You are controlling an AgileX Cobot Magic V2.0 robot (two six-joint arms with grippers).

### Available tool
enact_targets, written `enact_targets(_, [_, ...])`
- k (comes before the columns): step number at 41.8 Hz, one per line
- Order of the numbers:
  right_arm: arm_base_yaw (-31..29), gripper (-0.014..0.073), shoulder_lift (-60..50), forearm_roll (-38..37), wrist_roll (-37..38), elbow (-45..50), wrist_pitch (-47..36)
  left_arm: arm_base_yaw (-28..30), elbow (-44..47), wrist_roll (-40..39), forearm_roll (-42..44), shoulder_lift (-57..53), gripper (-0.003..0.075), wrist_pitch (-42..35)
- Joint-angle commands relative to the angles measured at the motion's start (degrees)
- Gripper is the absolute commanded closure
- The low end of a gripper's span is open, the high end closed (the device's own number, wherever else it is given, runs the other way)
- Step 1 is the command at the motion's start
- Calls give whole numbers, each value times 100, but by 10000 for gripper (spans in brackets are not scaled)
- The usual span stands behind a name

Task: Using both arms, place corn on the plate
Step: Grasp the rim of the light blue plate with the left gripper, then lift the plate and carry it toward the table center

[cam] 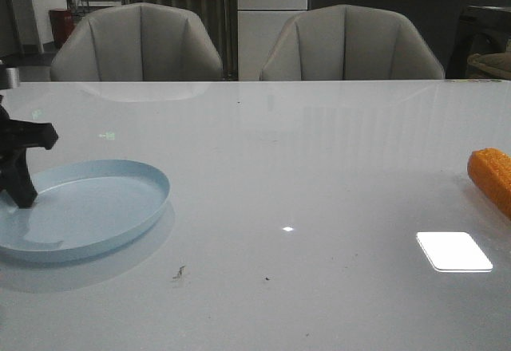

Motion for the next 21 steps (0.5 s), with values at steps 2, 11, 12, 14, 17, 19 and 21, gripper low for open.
enact_targets(2, [5, 35, -32, 35, 10, -179, -360, -153, -152, -29, -102, -147, 492, -16])
enact_targets(11, [5, 35, -32, 35, 10, -179, -251, -188, -155, -29, -102, -147, 625, -57])
enact_targets(12, [5, 35, -32, 35, 10, -179, -251, -188, -155, -29, -102, -147, 625, -43])
enact_targets(14, [5, 35, -32, 35, 10, -179, -251, -188, -155, -29, -102, -157, 625, -20])
enact_targets(17, [5, 35, -32, 35, 10, -179, -251, -188, -155, -29, -102, -220, 625, -22])
enact_targets(19, [5, 35, -32, 35, 10, -179, -251, -188, -155, -29, -102, -294, 625, -22])
enact_targets(21, [5, 35, -32, 35, 10, -179, -251, -188, -176, -29, -102, -377, 625, -22])
